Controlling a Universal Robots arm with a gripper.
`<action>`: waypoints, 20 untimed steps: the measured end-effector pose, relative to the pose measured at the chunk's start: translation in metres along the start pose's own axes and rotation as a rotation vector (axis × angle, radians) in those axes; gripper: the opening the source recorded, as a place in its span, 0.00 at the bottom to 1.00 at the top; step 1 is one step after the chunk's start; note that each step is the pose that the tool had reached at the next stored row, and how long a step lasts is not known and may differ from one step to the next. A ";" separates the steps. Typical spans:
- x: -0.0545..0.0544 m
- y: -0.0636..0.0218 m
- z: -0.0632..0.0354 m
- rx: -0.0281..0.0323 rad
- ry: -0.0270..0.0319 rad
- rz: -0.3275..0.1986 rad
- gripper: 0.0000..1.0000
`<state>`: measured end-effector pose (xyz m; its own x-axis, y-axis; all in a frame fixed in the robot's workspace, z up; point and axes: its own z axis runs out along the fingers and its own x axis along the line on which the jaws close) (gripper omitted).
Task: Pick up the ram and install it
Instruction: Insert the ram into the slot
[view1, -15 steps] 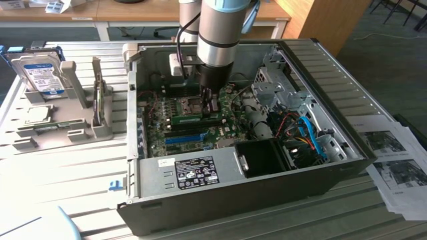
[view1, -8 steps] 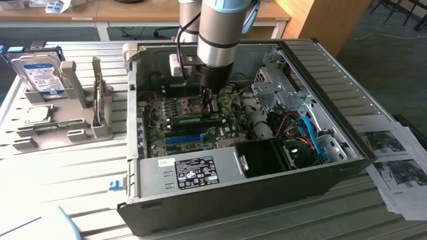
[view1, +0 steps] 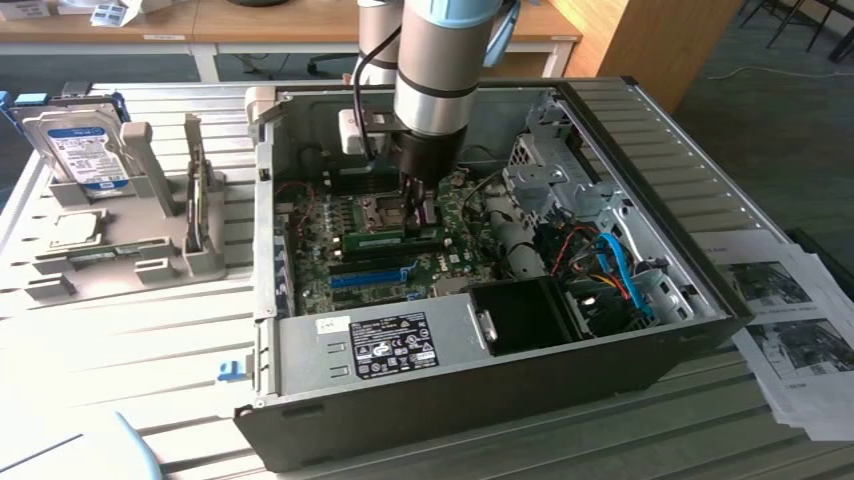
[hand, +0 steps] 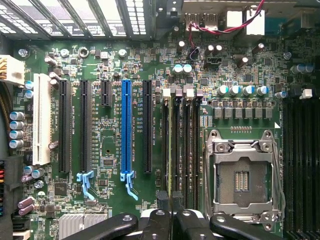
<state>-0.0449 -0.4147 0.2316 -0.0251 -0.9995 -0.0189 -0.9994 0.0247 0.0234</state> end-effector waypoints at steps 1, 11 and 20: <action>0.000 0.0000 0.0000 0.0000 -0.0001 0.000 0.11; 0.001 -0.0001 0.0017 0.0013 0.0001 0.000 0.11; 0.001 -0.0001 0.0035 0.0019 0.0000 0.000 0.11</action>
<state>-0.0450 -0.4157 0.2281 -0.0250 -0.9995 -0.0189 -0.9995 0.0246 0.0216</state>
